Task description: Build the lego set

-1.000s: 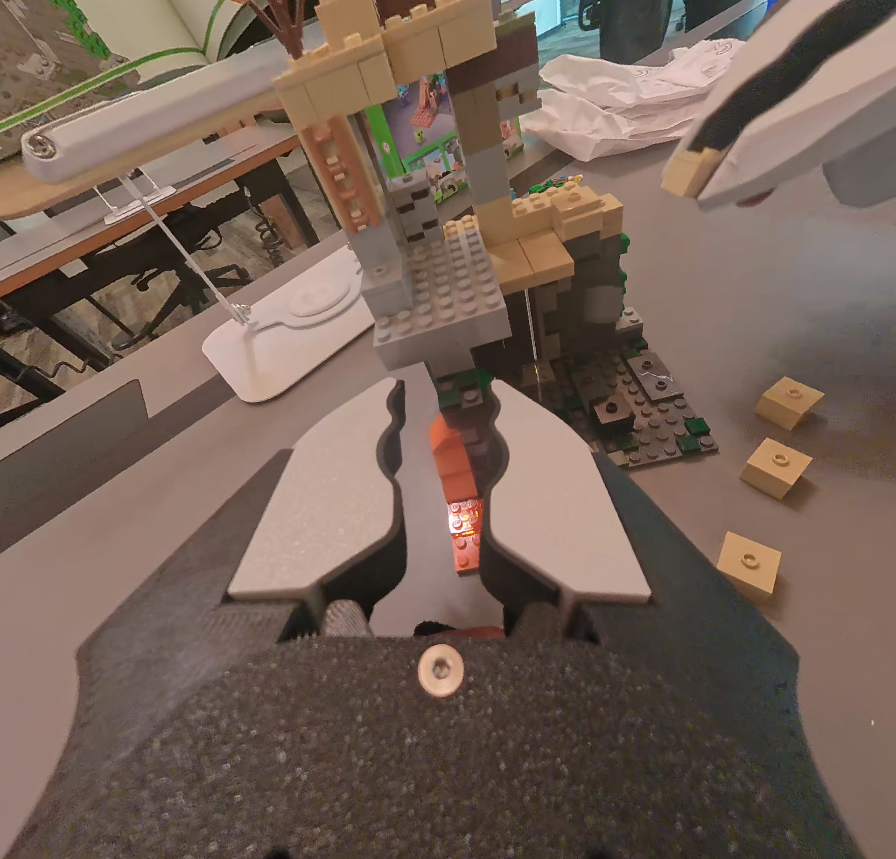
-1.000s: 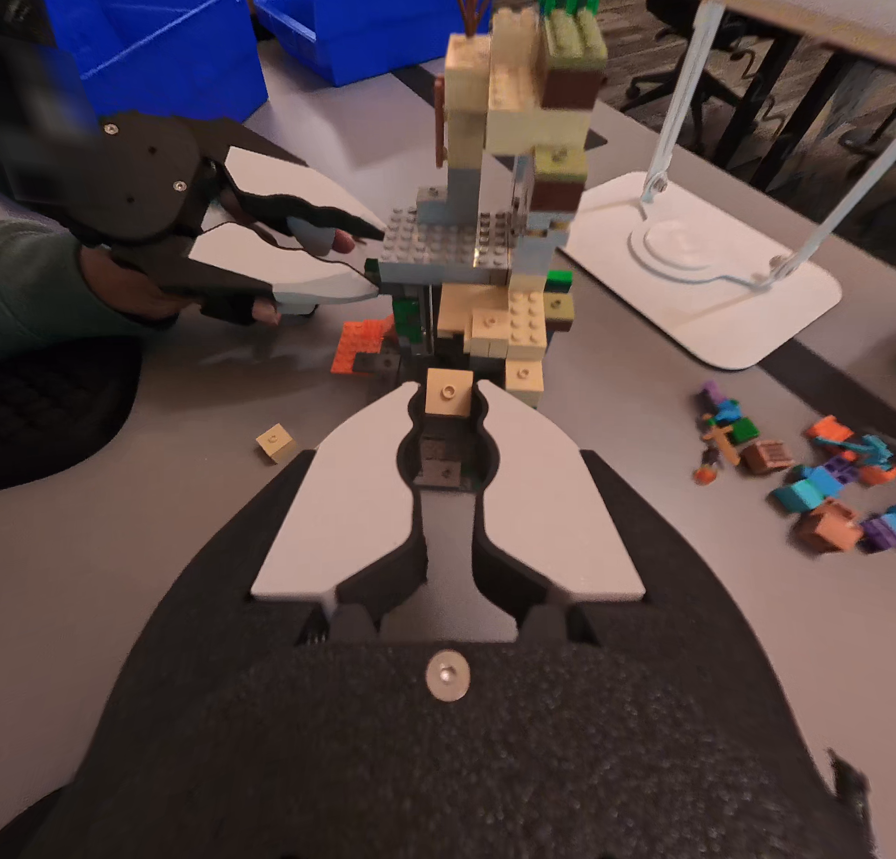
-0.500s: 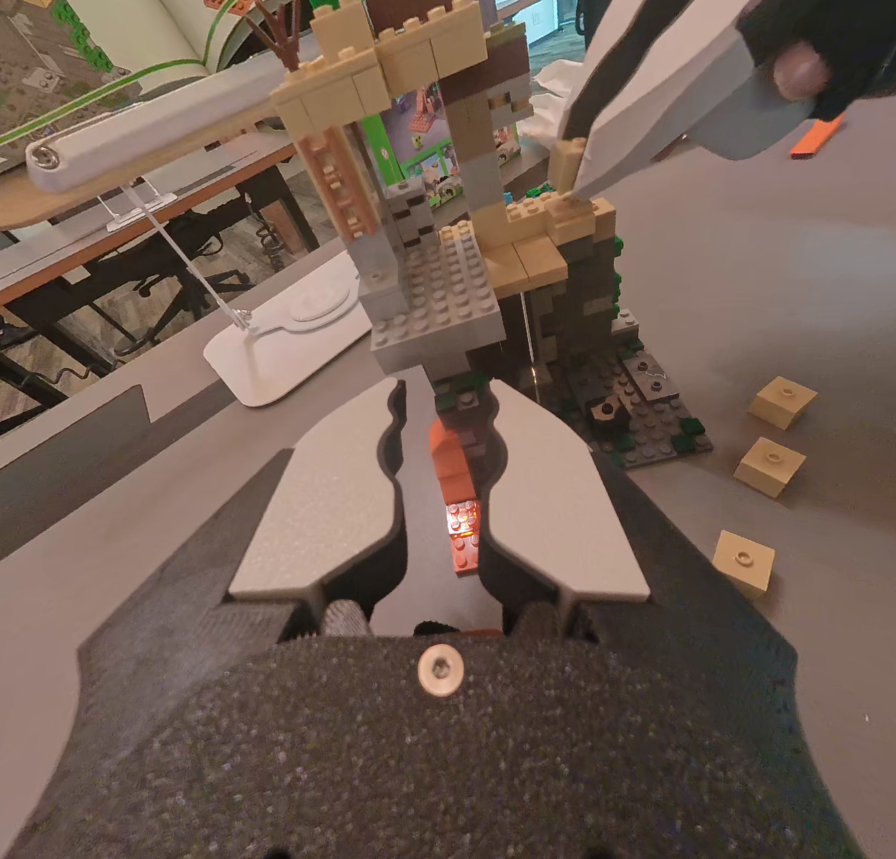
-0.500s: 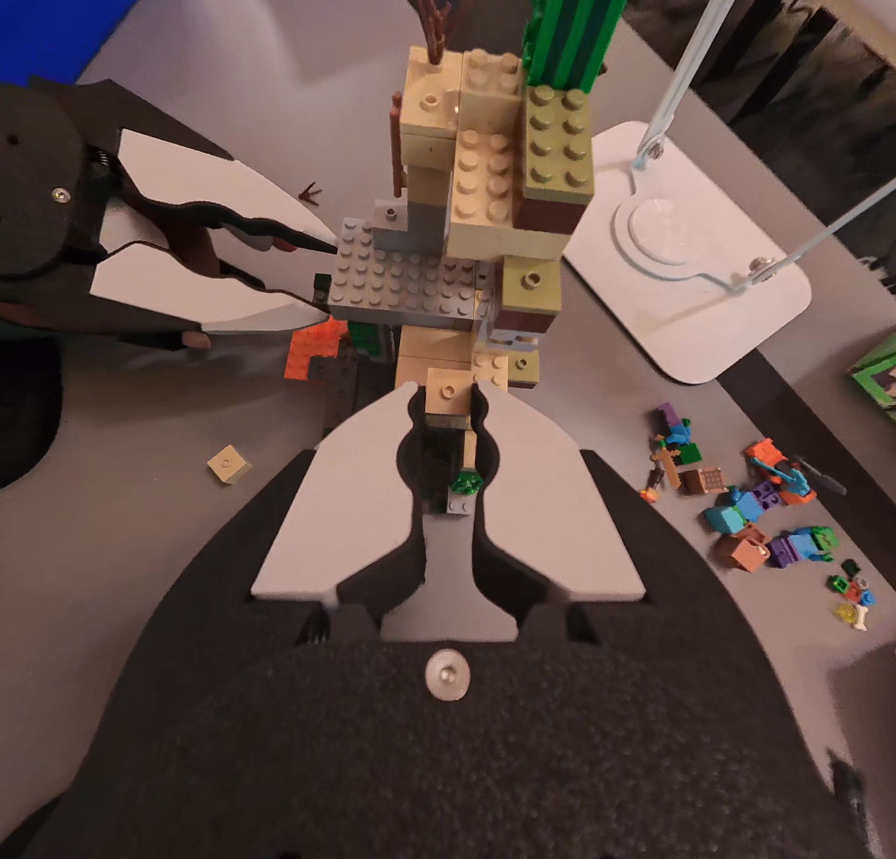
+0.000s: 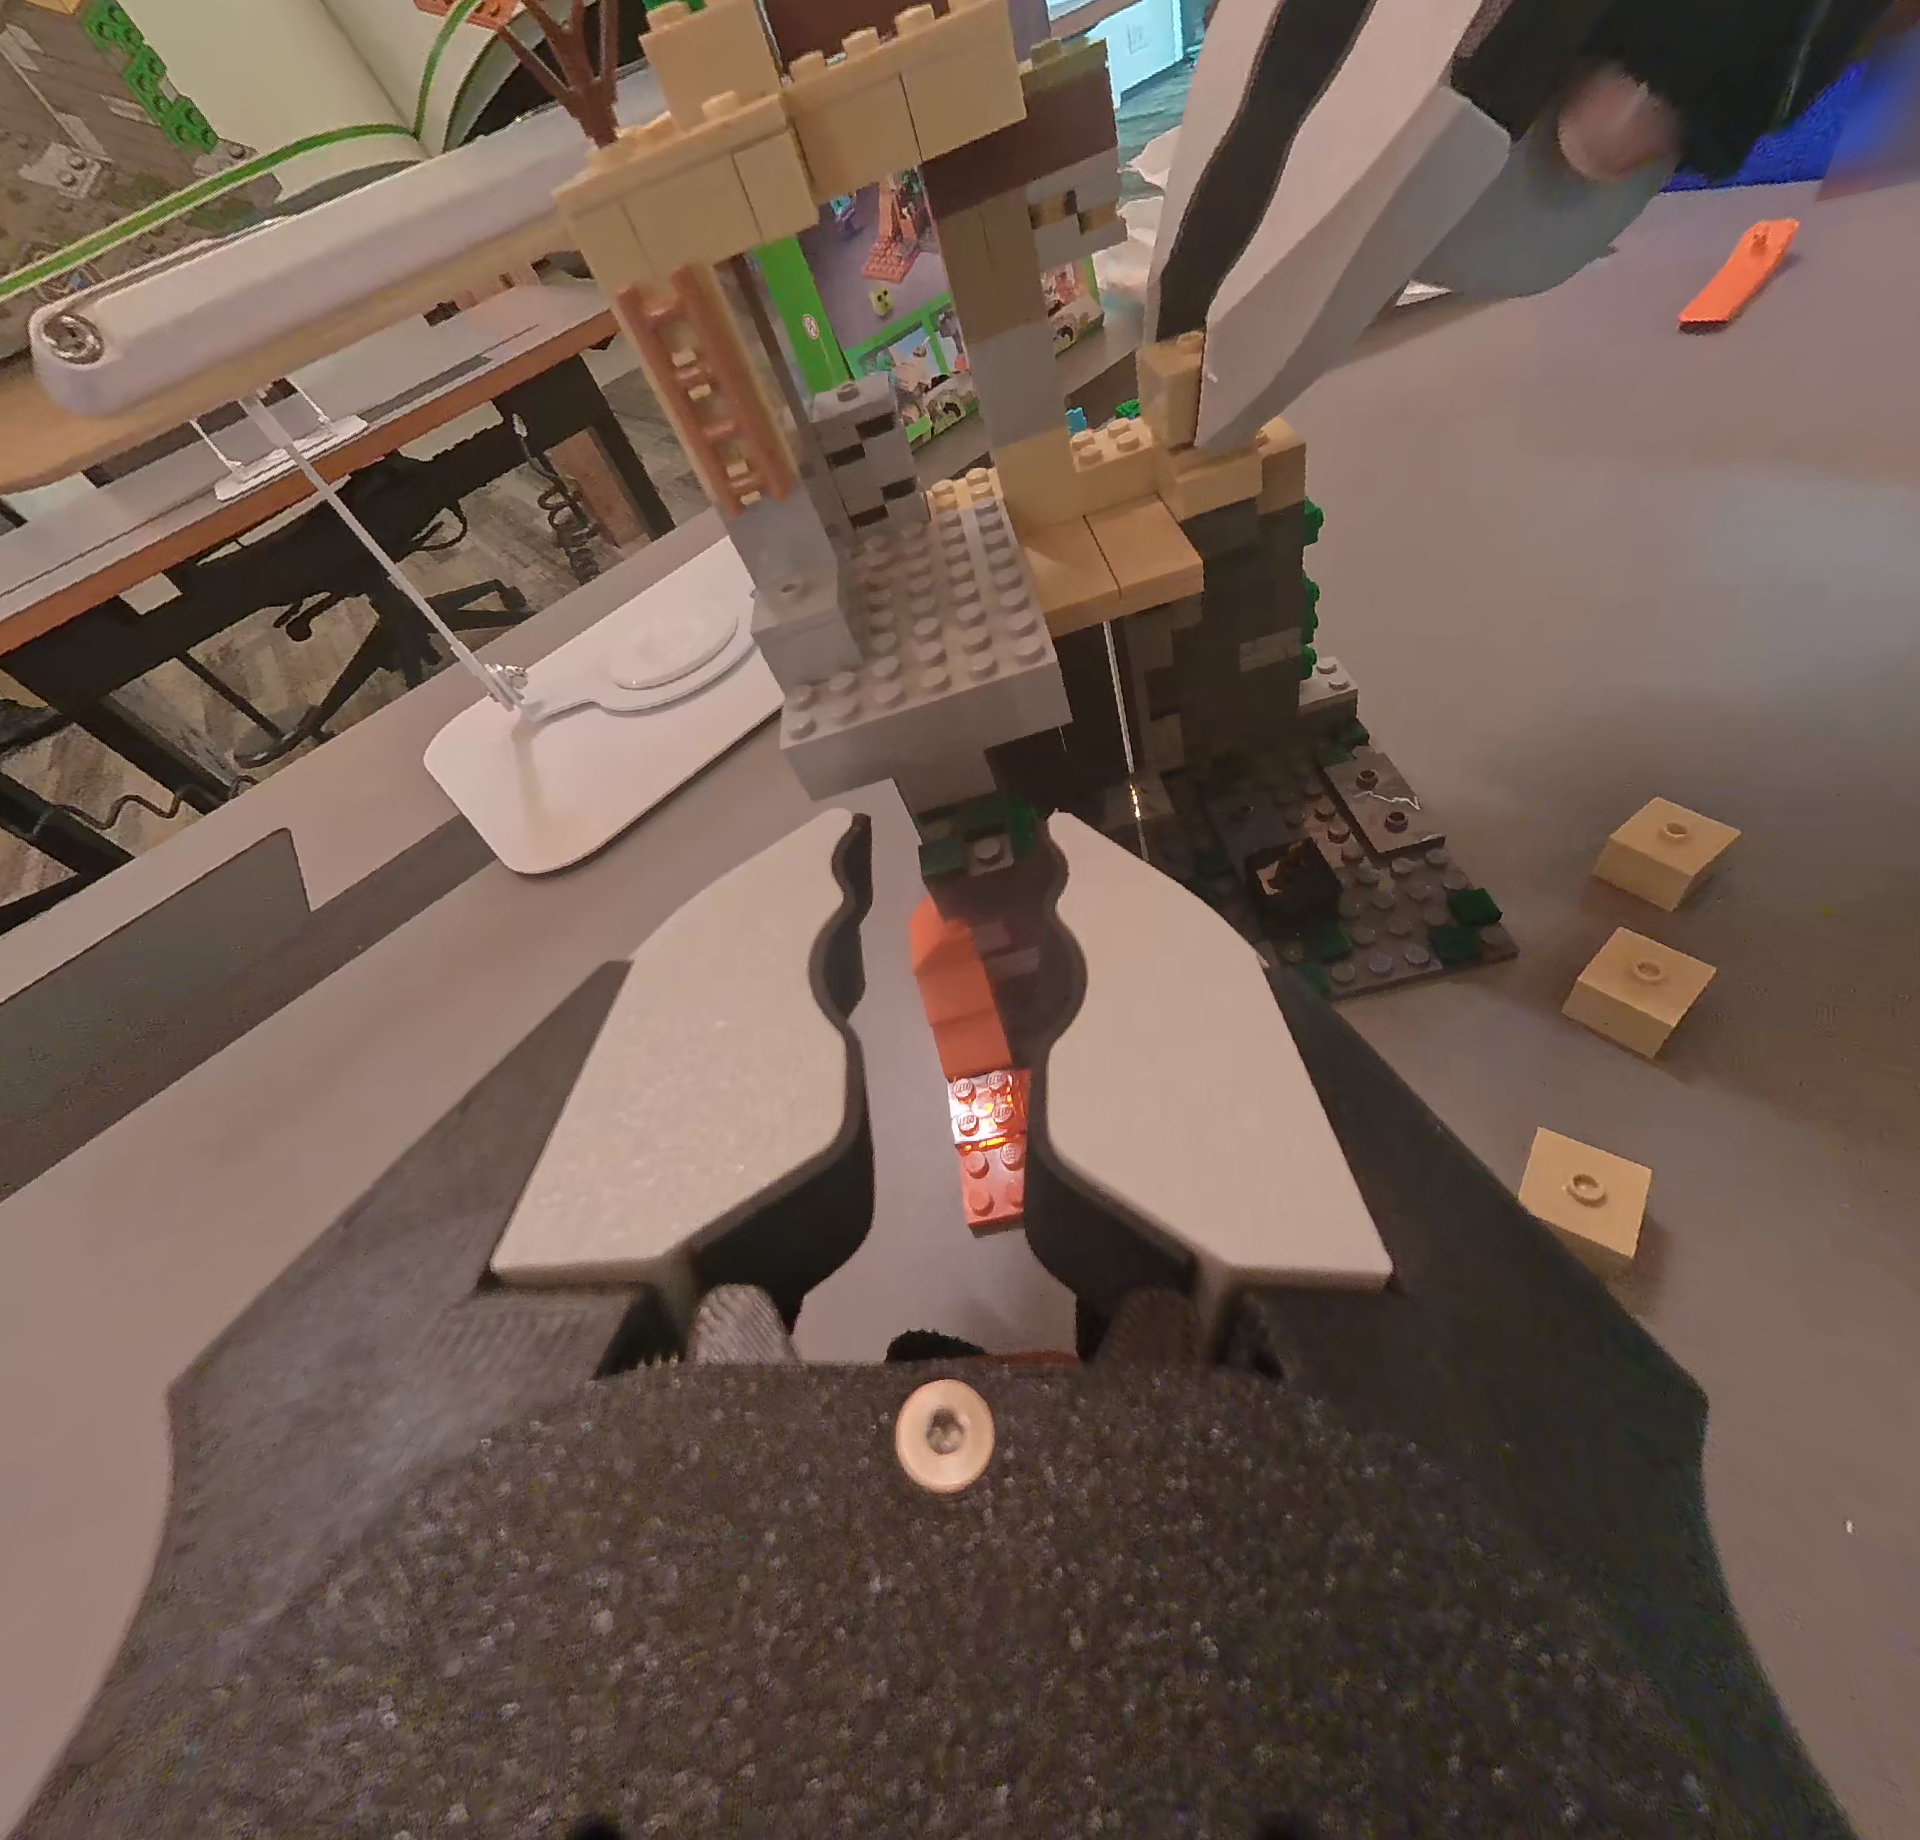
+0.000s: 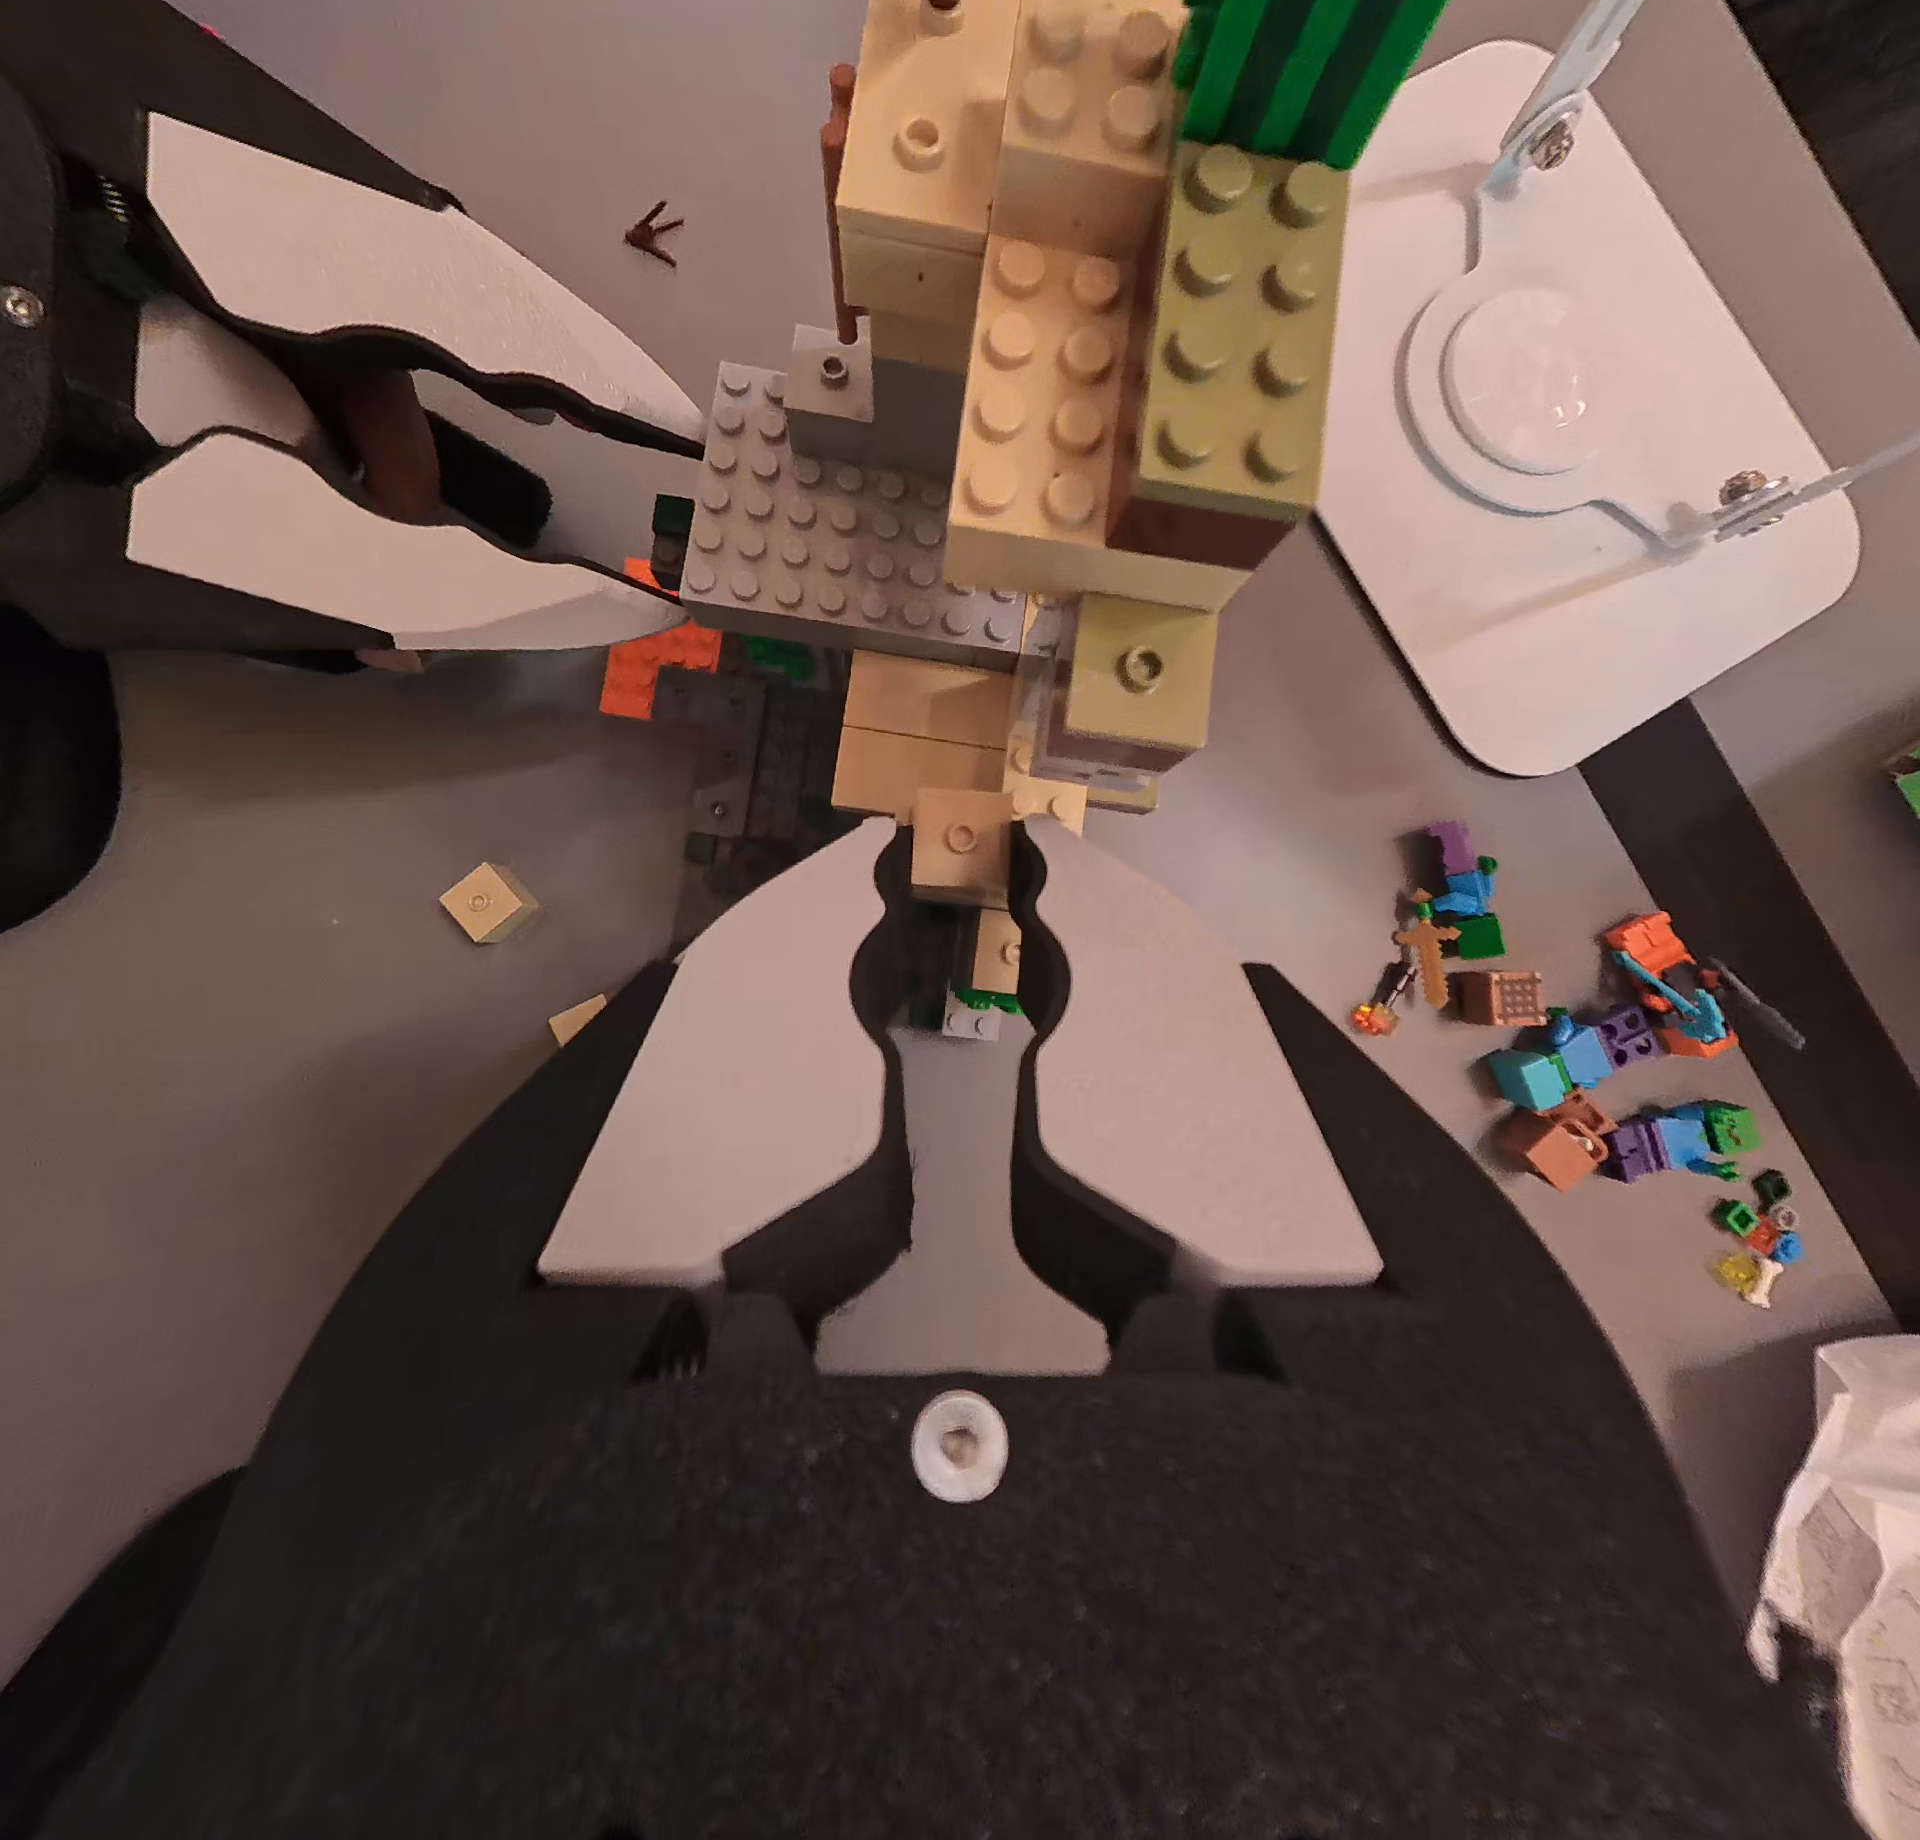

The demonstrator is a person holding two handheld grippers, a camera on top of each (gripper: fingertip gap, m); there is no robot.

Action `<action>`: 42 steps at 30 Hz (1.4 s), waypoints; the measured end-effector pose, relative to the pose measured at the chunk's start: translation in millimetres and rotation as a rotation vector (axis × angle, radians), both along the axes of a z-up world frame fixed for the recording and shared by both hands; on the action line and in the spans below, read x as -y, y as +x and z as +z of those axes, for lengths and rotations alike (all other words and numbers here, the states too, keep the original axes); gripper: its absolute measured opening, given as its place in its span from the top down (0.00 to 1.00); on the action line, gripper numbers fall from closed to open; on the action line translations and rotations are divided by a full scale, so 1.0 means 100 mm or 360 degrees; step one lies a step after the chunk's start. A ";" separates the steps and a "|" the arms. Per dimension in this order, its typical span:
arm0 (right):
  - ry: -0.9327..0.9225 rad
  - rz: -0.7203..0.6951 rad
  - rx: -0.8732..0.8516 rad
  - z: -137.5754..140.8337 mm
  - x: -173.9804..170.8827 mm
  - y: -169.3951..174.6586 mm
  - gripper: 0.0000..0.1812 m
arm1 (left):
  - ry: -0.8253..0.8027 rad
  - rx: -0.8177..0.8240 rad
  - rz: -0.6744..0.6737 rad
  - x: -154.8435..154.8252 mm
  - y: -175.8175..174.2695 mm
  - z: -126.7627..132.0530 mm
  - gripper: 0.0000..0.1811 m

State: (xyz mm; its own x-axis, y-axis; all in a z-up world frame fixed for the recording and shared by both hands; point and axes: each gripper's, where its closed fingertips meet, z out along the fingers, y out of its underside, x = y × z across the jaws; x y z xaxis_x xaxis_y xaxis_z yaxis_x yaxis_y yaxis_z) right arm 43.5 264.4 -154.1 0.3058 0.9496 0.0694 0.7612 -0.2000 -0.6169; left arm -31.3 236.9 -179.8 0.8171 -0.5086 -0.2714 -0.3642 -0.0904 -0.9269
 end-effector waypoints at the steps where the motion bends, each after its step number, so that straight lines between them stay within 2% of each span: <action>1: -0.0013 -0.0002 0.0006 0.00 0.00 0.00 0.91 | 0.0000 0.0000 -0.0001 0.00 0.00 0.00 0.84; 21: -0.0045 -0.0055 0.0059 -0.03 0.02 0.01 0.90 | -0.0011 -0.0014 -0.0011 0.00 0.01 -0.02 0.84; 42: 0.0009 -0.0092 -0.0014 0.02 0.03 0.03 0.88 | -0.0018 -0.0018 -0.0015 0.00 0.02 -0.03 0.84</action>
